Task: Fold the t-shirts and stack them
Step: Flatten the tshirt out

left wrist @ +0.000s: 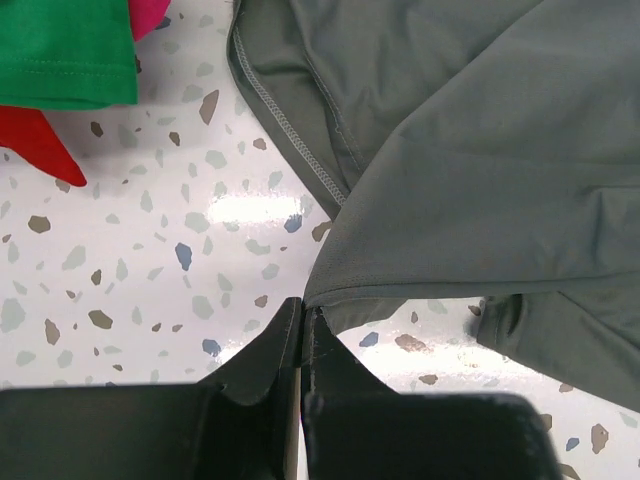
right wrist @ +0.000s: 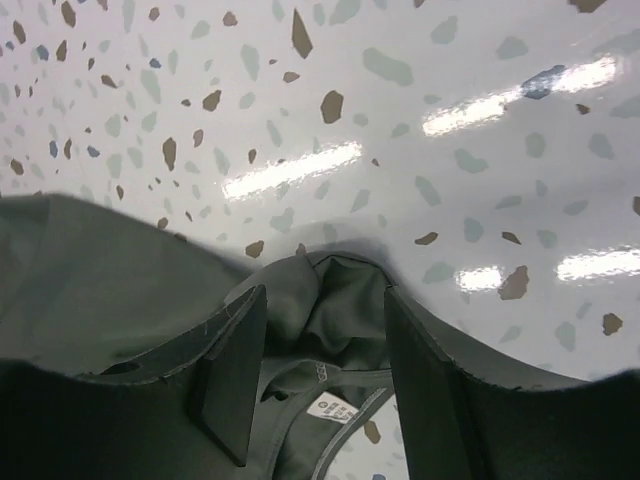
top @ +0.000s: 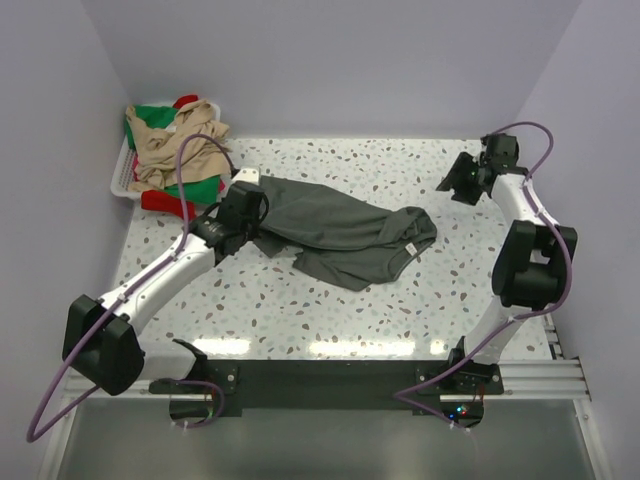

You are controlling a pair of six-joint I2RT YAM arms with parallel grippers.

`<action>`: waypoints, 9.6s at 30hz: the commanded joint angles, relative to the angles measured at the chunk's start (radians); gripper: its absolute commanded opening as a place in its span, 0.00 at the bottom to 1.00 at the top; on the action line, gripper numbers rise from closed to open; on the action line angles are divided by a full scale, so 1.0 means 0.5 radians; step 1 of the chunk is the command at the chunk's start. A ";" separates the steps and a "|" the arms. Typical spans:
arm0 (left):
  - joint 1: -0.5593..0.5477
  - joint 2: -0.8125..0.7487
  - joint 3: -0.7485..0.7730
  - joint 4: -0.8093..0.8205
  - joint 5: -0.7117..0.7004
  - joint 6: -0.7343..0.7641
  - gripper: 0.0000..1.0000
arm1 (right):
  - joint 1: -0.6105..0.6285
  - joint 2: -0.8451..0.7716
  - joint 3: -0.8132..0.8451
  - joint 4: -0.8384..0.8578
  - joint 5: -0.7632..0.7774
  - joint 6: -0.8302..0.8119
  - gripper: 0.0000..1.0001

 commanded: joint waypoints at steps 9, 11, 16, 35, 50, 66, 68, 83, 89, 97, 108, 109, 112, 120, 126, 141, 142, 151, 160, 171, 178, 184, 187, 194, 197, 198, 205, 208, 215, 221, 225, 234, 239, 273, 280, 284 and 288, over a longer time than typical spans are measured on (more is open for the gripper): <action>0.013 0.013 -0.039 0.027 0.015 0.001 0.00 | 0.175 -0.027 -0.188 0.168 -0.432 -0.128 0.54; 0.017 0.013 -0.051 0.027 0.024 0.001 0.00 | 0.199 0.000 -0.195 0.186 -0.506 -0.159 0.54; 0.020 0.007 -0.057 0.021 0.027 -0.008 0.00 | 0.319 0.083 -0.124 0.144 -0.506 -0.248 0.54; 0.203 -0.026 0.026 0.110 -0.184 0.167 0.00 | 0.328 0.099 0.302 -0.288 -0.602 -0.322 0.00; 0.648 -0.526 -0.204 0.340 -0.181 0.489 0.00 | 0.279 -0.548 0.434 -0.924 -0.610 -0.236 0.00; 0.685 -0.290 -0.812 0.781 0.199 0.446 0.00 | 0.276 -0.254 -0.192 -0.504 -0.573 -0.183 0.36; 0.685 -0.269 -0.846 0.812 0.324 0.443 0.00 | 0.279 -0.263 -0.265 -0.483 -0.589 -0.187 0.42; 0.685 -0.241 -0.852 0.812 0.389 0.461 0.00 | 0.500 -0.217 -0.673 -0.329 -0.552 -0.217 0.46; 0.685 -0.238 -0.861 0.827 0.386 0.455 0.00 | 0.509 -0.162 -0.710 -0.332 -0.445 -0.257 0.46; 0.685 -0.238 -0.864 0.827 0.380 0.461 0.00 | 0.546 -0.086 -0.744 -0.265 -0.457 -0.263 0.44; 0.685 -0.238 -0.861 0.821 0.386 0.471 0.00 | 0.549 -0.039 -0.729 -0.206 -0.491 -0.263 0.23; 0.685 -0.238 -0.861 0.818 0.386 0.471 0.00 | 0.552 -0.046 -0.729 -0.212 -0.485 -0.263 0.22; 0.685 -0.244 -0.861 0.815 0.389 0.465 0.00 | 0.549 -0.079 -0.716 -0.246 -0.463 -0.279 0.14; 0.685 -0.306 -0.775 0.751 0.435 0.388 0.00 | 0.549 -0.327 -0.560 -0.513 -0.350 -0.257 0.00; 0.670 -0.333 -0.537 0.741 0.506 0.268 0.00 | 0.525 -0.472 -0.097 -0.712 -0.157 -0.138 0.00; 0.630 -0.244 0.807 0.729 0.503 0.170 0.00 | 0.402 -0.613 1.569 -0.741 0.306 -0.015 0.00; 0.627 -0.278 0.848 0.729 0.518 0.170 0.00 | 0.402 -0.644 1.642 -0.704 0.346 -0.018 0.00; 0.627 -0.526 1.164 0.775 0.671 0.219 0.00 | 0.402 -1.128 1.612 -0.145 0.445 -0.079 0.00; 0.627 -0.475 1.327 0.616 0.963 0.167 0.00 | 0.402 -1.166 1.686 -0.050 0.534 -0.183 0.00; 0.627 -0.104 1.047 0.653 1.089 0.170 0.00 | 0.399 -0.865 1.275 0.024 0.608 -0.285 0.00; 0.627 -0.054 0.882 0.702 1.086 0.170 0.00 | 0.362 -0.843 1.164 0.021 0.620 -0.288 0.00; 0.627 -0.210 0.866 0.677 1.122 0.207 0.00 | 0.359 -0.956 1.229 0.021 0.684 -0.361 0.00; 0.627 -0.327 0.869 0.674 1.184 0.225 0.00 | 0.359 -1.009 1.308 0.011 0.706 -0.401 0.00; 0.627 -0.572 0.995 0.536 1.196 0.296 0.00 | 0.359 -1.181 1.468 0.070 0.758 -0.502 0.00; 0.627 -0.606 1.108 0.463 1.169 0.329 0.00 | 0.359 -1.217 1.548 0.070 0.767 -0.536 0.00; 0.627 -0.603 1.145 0.411 1.147 0.339 0.00 | 0.359 -1.221 1.600 0.064 0.770 -0.542 0.00; 0.627 -0.441 1.336 0.327 1.064 0.333 0.00 | 0.359 -1.156 1.567 0.122 0.761 -0.570 0.00; 0.627 -0.297 1.299 0.343 1.095 0.354 0.00 | 0.359 -1.059 1.407 0.180 0.758 -0.579 0.00; 0.636 0.218 1.002 0.658 1.089 0.498 0.00 | 0.353 -0.608 1.066 0.297 0.749 -0.542 0.00; 0.645 0.978 1.212 0.833 1.079 0.486 0.48 | 0.350 0.021 1.158 0.211 0.752 -0.475 0.12; 0.584 1.280 1.525 0.760 1.159 0.419 0.65 | 0.350 0.521 1.498 0.021 0.694 -0.423 0.84; 0.250 1.085 1.049 0.481 1.064 0.201 0.77 | 0.356 0.243 0.890 -0.007 0.568 -0.334 0.99; 0.216 0.799 0.444 0.493 1.119 -0.216 0.77 | 0.359 -0.072 0.298 -0.007 0.491 -0.279 0.99; 0.382 1.516 0.565 0.432 0.809 -0.088 0.81 | 0.371 0.654 0.225 -0.099 0.292 -0.082 0.98; 0.397 1.753 1.037 0.297 0.770 0.007 0.81 | 0.371 0.930 0.749 -0.268 0.258 -0.079 0.98; 0.397 1.723 1.099 0.315 0.733 0.020 0.81 | 0.374 1.013 0.961 -0.338 0.194 -0.110 0.98; 0.376 1.377 0.891 0.517 0.690 0.032 0.81 | 0.396 1.019 1.100 -0.393 0.117 -0.171 0.99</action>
